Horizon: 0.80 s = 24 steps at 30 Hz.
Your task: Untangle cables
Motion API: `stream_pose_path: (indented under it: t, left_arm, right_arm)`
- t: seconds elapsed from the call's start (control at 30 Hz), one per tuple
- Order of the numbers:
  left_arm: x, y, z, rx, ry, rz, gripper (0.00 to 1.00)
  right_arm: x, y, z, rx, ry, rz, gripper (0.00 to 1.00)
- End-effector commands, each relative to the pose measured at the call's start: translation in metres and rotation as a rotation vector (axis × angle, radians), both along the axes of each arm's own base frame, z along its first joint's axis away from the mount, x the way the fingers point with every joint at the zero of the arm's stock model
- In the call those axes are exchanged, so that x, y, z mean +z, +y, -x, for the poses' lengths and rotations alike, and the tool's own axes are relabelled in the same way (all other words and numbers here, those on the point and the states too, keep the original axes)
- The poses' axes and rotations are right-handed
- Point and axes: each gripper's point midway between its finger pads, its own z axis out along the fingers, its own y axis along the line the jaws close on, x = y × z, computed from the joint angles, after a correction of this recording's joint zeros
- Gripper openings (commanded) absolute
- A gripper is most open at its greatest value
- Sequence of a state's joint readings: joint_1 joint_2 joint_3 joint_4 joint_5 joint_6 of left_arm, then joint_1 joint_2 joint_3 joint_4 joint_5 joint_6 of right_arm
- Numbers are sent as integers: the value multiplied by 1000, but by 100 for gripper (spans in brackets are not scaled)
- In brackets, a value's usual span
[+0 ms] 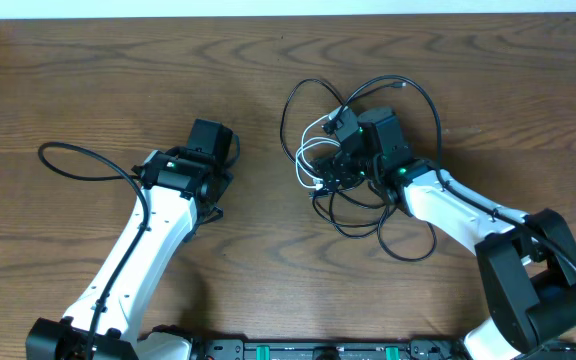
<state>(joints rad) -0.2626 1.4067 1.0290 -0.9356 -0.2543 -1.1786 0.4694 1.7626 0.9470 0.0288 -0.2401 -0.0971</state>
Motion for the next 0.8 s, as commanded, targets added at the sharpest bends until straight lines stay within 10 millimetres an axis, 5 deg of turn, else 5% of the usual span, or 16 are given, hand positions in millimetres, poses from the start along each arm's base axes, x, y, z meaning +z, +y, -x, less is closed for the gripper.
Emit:
stream_pose_path:
  t: [0.0, 0.3, 0.43, 0.77]
  left_arm:
    - [2, 5, -1, 9, -3, -24, 95]
    - [2, 5, -1, 9, -3, -24, 95]
    - [2, 5, -1, 9, -3, -24, 95]
    - [2, 5, -1, 9, -3, -24, 96]
  right_arm:
    - [2, 14, -2, 48, 19, -73, 93]
    - [30, 33, -23, -215, 219, -251, 86]
    - [19, 20, -30, -447, 232, -193, 75]
    - [-27, 50, -36, -653, 256, -111, 61]
